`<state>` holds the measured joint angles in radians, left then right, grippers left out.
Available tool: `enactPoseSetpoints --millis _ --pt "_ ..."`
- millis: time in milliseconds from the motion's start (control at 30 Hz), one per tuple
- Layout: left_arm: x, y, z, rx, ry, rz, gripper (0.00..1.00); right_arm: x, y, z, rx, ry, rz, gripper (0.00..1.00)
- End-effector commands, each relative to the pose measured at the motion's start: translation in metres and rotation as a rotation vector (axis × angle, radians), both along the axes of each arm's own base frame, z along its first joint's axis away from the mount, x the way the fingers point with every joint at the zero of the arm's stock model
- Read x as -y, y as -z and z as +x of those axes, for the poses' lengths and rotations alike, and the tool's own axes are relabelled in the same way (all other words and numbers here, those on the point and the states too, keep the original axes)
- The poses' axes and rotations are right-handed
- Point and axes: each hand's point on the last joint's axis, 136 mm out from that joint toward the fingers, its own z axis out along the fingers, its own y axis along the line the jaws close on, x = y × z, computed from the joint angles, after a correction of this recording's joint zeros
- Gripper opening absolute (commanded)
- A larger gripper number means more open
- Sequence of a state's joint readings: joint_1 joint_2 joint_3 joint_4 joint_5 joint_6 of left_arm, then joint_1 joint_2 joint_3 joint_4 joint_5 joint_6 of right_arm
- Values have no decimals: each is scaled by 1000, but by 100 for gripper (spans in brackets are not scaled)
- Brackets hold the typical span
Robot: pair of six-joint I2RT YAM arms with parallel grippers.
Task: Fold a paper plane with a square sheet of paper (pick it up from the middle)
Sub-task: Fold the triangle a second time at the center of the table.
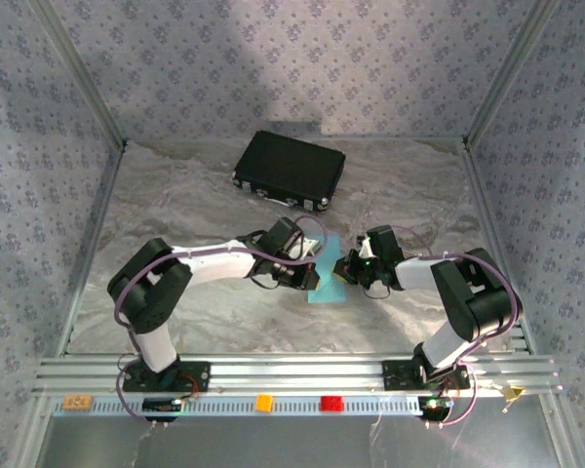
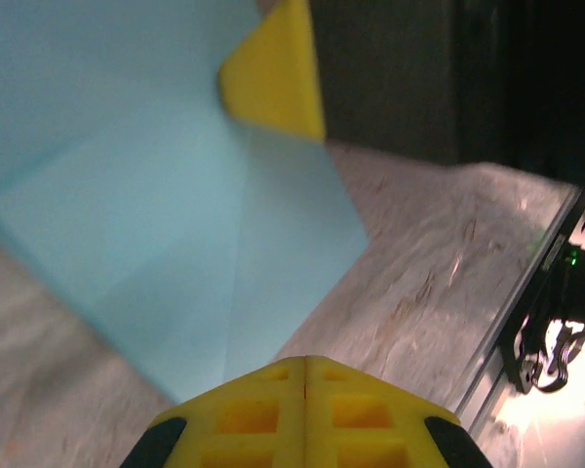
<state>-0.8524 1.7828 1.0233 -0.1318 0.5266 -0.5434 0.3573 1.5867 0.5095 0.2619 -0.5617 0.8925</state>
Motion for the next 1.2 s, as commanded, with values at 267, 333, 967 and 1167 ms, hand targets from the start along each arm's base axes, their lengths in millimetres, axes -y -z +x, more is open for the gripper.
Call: enactPoseSetpoints --millis 267,333,967,1167 --pt "-13 51 1 -66 -40 111 0 8 3 -3 -27 9 -36 5" --pt "-17 55 -3 -75 -40 122 0 5 -7 1 -3 -1 -29 6" --pt "-21 61 -5 -94 -58 133 0 4 13 2 -40 -3 -40 6" --pt "-22 62 -6 -104 -66 137 0 28 -1 24 -7 63 -25 7"
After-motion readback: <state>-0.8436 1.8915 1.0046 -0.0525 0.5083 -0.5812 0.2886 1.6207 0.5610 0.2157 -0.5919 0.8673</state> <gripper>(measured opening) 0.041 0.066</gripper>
